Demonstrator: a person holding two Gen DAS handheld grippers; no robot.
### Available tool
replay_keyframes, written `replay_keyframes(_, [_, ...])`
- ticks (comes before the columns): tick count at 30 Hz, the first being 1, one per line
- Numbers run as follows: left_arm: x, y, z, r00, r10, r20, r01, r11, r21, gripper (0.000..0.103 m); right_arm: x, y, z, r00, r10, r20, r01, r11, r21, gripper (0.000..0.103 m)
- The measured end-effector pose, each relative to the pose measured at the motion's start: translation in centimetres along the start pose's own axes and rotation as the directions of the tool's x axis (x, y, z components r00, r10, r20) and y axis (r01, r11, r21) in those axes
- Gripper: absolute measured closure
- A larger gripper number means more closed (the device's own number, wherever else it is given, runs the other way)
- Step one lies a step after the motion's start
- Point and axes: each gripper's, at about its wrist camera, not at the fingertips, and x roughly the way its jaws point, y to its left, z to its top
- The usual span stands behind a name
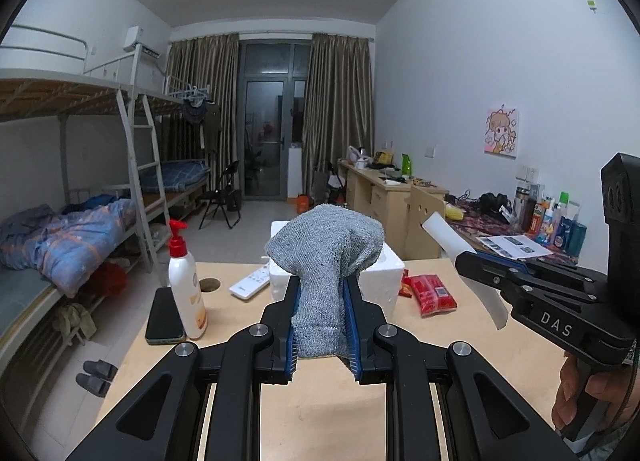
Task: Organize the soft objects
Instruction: 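Carry the sock and foam roll with both tools over the foam box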
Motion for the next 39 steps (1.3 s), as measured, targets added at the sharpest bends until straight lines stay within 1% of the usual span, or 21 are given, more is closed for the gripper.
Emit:
replay_keyframes(9, [1.0, -0.4, 0.8, 0.999, -0.022, -0.026, 0.022, 1.000, 0.005, 0.082, 0.4, -0.6, 0.3, 1.000, -0.009, 0.000, 0.009, 1.000, 0.008, 0.090])
replay_keyframes(21, [3.0, -0.2, 2.6, 0.999, -0.034, -0.023, 0.035, 0.999, 0.017, 0.082, 2.0, -1.6, 1.8, 1.000, 0.006, -0.011, -0.005, 1.000, 0.028, 0.090])
replay_keyframes(26, [4.6, 0.0, 3.3, 0.998, -0.044, -0.035, 0.045, 0.999, 0.019, 0.082, 2.9, -2.0, 2.2, 0.999, 0.030, -0.030, -0.028, 0.998, 0.049, 0.090])
replay_keyframes(34, [7.4, 0.0, 4.1, 0.997, -0.050, -0.062, 0.052, 0.998, 0.028, 0.082, 4.7, -1.7, 3.8, 0.999, 0.004, -0.043, -0.003, 1.000, 0.015, 0.090])
replay_keyframes(39, [9.0, 0.2, 4.9, 0.997, -0.043, -0.068, 0.045, 0.999, 0.024, 0.082, 5.5, -1.9, 4.5, 0.999, 0.003, -0.043, -0.003, 1.000, 0.010, 0.090])
